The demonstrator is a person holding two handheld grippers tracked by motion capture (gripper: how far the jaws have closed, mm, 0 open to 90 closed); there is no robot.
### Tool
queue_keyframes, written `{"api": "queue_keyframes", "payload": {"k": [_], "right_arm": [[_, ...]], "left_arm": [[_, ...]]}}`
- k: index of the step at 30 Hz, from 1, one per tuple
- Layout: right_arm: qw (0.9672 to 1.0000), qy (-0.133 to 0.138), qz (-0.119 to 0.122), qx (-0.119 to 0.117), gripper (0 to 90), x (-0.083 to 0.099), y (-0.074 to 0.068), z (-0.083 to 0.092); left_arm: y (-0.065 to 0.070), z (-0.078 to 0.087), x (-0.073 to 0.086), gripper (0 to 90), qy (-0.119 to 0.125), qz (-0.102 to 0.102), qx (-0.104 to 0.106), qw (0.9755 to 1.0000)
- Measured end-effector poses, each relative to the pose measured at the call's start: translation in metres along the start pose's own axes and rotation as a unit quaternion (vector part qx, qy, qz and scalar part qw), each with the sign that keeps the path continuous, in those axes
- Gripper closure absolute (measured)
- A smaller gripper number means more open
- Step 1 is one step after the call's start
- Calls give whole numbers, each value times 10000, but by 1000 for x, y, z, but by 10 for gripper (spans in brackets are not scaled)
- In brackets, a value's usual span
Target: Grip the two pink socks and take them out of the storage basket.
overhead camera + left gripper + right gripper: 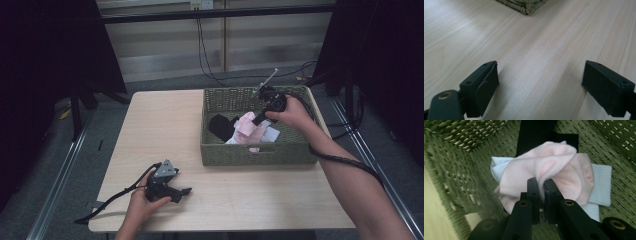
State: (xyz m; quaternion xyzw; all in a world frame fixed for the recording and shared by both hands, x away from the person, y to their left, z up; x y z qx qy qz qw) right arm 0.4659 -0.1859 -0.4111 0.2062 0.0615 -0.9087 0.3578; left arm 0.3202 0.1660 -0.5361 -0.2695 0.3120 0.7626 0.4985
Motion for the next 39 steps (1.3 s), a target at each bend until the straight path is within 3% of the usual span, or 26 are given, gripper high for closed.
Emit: {"api": "queue_keyframes", "payload": {"k": [5,14,39], "right_arm": [[9998,-77,167,25,844,0,-2,14],[9997,29,210,-76,844,-6,-7,41],[9961,286,728,-404,842,-5,-40,85]], "left_arm": [[0,0,0,130,0,1,6,10000],[0,0,0,130,0,-2,-2,10000],[0,0,0,130,0,-1,1,10000]]}}
Point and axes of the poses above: each handheld gripper's, and its own axes: z roughly backward along the jaws, x roughly out of its underside, y roughly to its right, the point moved 4 cm from there along -z, roughly forward along the jaws, and after that the axes turned 15 degrees about x, right-handed, at the moved point
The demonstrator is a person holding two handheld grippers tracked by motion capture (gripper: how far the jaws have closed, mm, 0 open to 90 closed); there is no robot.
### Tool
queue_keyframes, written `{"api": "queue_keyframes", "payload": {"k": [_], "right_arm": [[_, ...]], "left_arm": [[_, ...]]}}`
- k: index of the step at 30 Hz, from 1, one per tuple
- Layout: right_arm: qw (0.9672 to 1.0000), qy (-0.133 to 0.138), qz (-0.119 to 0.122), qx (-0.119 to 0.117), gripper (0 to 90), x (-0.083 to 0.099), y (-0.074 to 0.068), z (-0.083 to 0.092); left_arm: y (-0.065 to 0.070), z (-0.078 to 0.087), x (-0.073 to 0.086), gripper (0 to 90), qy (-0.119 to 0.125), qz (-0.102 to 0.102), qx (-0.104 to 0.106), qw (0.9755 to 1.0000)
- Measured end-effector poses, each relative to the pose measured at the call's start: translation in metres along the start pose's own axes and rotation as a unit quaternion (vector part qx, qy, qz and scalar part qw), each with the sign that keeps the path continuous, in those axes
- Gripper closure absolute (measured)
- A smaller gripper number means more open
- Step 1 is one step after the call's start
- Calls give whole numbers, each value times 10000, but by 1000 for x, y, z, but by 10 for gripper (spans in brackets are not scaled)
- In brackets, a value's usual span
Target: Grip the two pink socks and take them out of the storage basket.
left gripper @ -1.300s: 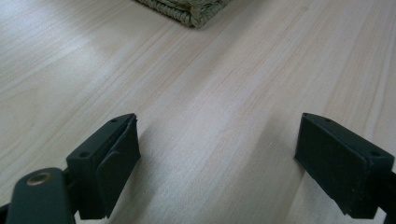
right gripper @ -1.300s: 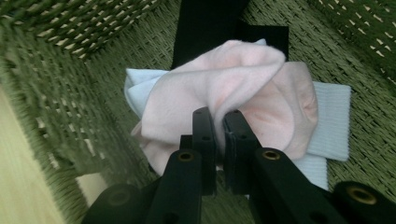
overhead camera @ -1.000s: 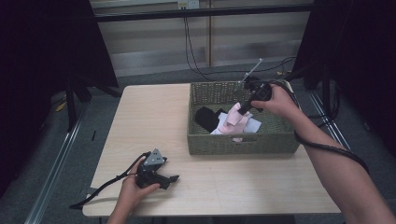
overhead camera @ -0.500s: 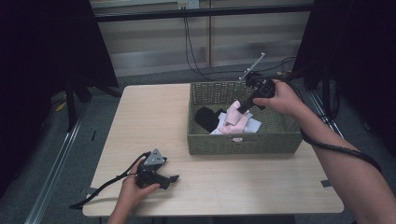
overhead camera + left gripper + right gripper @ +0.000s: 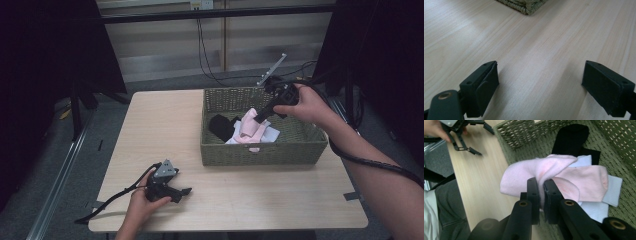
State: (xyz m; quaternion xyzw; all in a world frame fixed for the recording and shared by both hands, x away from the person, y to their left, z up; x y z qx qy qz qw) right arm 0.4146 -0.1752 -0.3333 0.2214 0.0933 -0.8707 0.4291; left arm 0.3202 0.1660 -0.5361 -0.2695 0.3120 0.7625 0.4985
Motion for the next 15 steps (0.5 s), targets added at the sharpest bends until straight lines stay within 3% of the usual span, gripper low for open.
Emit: {"api": "queue_keyframes", "payload": {"k": [15], "right_arm": [[9981,213,492,-294,838,9,-42,19]], "left_arm": [[0,0,0,130,-2,-1,0,10000]]}}
Point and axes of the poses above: each handheld gripper's, and its own axes: z roughly backward along the jaws, x roughly out of its underside, y roughly to its right, the point moved 4 cm from there along -z, roughly forward along the jaws, and after that the axes turned 15 degrees about x, right-handed, at the moved point
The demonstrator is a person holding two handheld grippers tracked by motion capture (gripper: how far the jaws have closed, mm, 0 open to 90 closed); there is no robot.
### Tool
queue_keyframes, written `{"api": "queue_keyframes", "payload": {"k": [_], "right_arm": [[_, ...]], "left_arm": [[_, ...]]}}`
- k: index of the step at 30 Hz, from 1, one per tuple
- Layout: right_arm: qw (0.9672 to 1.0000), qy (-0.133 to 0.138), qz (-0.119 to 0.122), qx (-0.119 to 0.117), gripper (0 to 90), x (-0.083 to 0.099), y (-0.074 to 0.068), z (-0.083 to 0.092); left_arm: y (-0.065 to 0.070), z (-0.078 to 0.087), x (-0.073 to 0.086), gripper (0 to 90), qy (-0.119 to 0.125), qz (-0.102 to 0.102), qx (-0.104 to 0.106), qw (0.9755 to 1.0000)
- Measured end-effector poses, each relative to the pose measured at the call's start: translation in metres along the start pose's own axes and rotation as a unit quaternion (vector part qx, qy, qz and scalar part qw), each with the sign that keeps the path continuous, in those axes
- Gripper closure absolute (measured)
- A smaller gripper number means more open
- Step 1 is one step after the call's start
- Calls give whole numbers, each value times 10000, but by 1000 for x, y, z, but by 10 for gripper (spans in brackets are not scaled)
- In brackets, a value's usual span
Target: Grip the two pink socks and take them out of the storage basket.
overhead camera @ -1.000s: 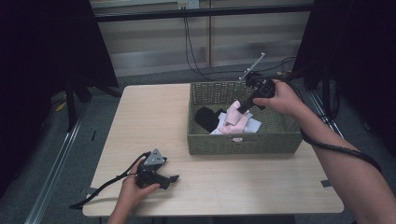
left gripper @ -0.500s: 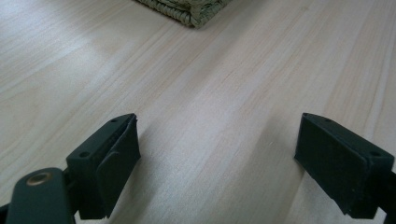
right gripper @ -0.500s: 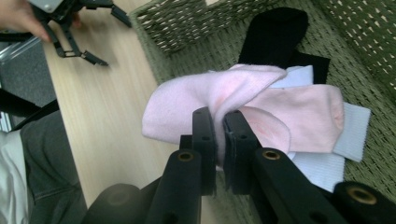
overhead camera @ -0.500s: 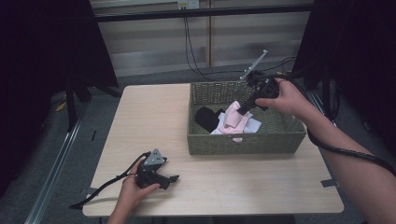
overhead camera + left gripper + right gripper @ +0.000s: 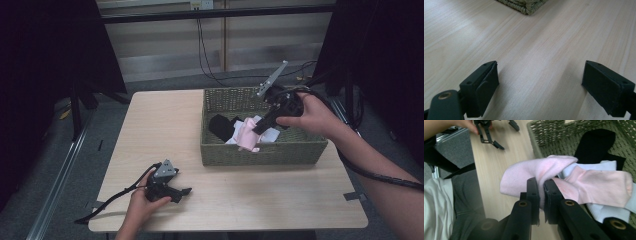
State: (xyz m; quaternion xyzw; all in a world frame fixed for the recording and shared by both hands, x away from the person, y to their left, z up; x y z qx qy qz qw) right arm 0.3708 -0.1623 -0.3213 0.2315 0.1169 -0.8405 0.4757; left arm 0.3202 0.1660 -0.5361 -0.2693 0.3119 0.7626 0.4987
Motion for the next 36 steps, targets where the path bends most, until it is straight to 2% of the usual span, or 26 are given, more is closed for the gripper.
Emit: {"api": "queue_keyframes", "payload": {"k": [2,3,5,8,9,10,12,13,14,17,22,23,24,25,27,29,36], "right_arm": [[10000,-11,29,-21,838,1,-3,0],[9999,-62,124,-31,837,3,-10,-1],[9998,-82,148,-58,837,3,-14,-1],[9994,-90,268,-177,835,7,-28,-3],[9994,-90,268,-177,835,7,-28,-3],[9992,-62,268,-286,812,8,-35,-5],[9992,44,278,-291,726,8,-40,-7],[9992,44,278,-291,726,8,-40,-7],[9991,3,281,-325,676,9,-41,-11],[9996,-18,197,-207,611,11,-31,-18],[9998,-129,-95,93,568,14,-5,-28],[9998,-129,-95,93,568,14,-5,-28],[9994,-143,-251,180,549,17,7,-34],[9990,-187,-310,252,548,18,12,-37],[9987,-223,-349,300,544,19,16,-40],[9976,-276,-487,402,531,21,30,-49],[9944,-423,-761,592,511,26,54,-67]], "left_arm": [[0,0,0,130,1,1,0,10000],[0,0,0,130,1,1,1,10000],[0,0,0,131,2,1,1,10000],[0,0,0,130,18,1,-4,10000],[0,0,0,130,18,1,-4,10000],[0,0,0,130,20,-4,-7,10000],[0,0,0,131,24,10,-3,10000],[0,0,0,130,24,10,-3,10000],[0,0,0,131,26,12,-3,10000],[0,0,0,130,20,-2,-7,10000],[0,0,0,130,16,0,-4,10000],[0,0,0,131,16,0,-4,10000],[0,0,0,130,16,0,-5,10000],[0,0,0,130,16,-1,-4,10000],[0,0,0,130,18,0,-8,10000],[0,0,0,130,16,1,-3,10000],[0,0,0,130,1,0,0,10000]]}}
Point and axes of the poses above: each handheld gripper's, and its own axes: z roughly backward along the jaws, x roughly out of its underside, y roughly to its right, the point moved 4 cm from there along -z, roughly forward along the jaws, and after that the axes turned 15 degrees about x, right-handed, at the moved point
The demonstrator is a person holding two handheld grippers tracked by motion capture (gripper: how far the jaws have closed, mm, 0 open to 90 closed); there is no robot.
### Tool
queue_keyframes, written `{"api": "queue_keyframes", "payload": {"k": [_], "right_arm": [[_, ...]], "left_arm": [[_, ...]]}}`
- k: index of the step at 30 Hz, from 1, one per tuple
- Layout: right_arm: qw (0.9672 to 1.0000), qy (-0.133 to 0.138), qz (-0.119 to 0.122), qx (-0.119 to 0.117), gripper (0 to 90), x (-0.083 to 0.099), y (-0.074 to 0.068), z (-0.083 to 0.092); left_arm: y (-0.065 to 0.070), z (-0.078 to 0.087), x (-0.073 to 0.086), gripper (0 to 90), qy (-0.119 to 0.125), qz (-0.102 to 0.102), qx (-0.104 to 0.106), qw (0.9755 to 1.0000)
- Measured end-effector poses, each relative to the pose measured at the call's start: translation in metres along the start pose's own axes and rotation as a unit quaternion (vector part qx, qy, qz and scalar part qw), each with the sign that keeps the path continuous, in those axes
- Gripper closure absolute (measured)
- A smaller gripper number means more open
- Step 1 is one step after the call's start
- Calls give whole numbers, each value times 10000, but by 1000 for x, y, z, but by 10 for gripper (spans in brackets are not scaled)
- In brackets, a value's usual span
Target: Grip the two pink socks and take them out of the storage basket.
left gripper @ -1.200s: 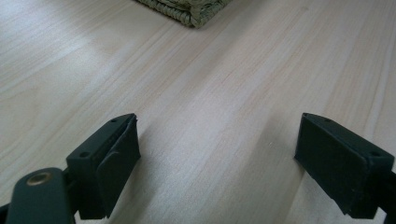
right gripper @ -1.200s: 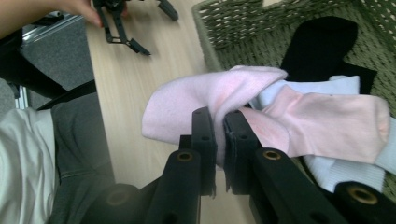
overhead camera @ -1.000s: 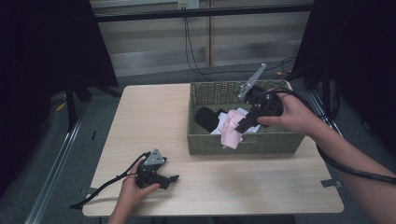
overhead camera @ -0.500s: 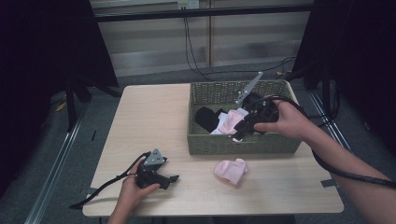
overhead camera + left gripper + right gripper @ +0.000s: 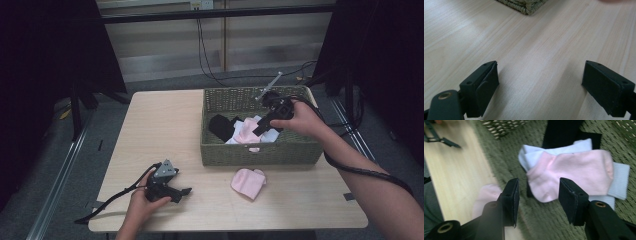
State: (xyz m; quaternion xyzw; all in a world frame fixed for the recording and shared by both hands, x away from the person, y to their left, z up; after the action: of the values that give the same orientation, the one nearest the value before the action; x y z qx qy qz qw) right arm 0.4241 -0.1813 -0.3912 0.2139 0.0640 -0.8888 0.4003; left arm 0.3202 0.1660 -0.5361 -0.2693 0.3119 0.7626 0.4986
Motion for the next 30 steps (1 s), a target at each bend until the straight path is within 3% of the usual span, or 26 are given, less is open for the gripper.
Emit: {"api": "queue_keyframes", "payload": {"k": [6,14,21,25,30], "right_arm": [[9997,-81,-210,134,496,1,16,-18],[9988,-187,-415,185,494,3,24,-44],[9985,-276,-432,211,491,7,27,-61],[9986,-386,-209,287,504,7,28,-75],[9980,-536,-210,273,525,9,28,-86]], "left_arm": [[0,0,0,130,2,0,0,10000],[0,0,0,130,17,1,-4,10000],[0,0,0,130,16,-1,-5,10000],[0,0,0,130,8,-7,-3,10000],[0,0,0,130,17,-1,-5,10000]]}}
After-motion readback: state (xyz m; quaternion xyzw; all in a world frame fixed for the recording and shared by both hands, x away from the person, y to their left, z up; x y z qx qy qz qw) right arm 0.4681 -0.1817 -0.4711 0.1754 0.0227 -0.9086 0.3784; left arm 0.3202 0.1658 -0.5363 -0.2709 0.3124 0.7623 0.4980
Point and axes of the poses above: each handheld gripper's, and its own axes: z roughly backward along the jaws, x roughly out of its underside, y roughly to its right, the point moved 4 cm from there along -z, roughly forward along the jaws, and after that the axes turned 15 degrees about x, right-handed, at the moved point
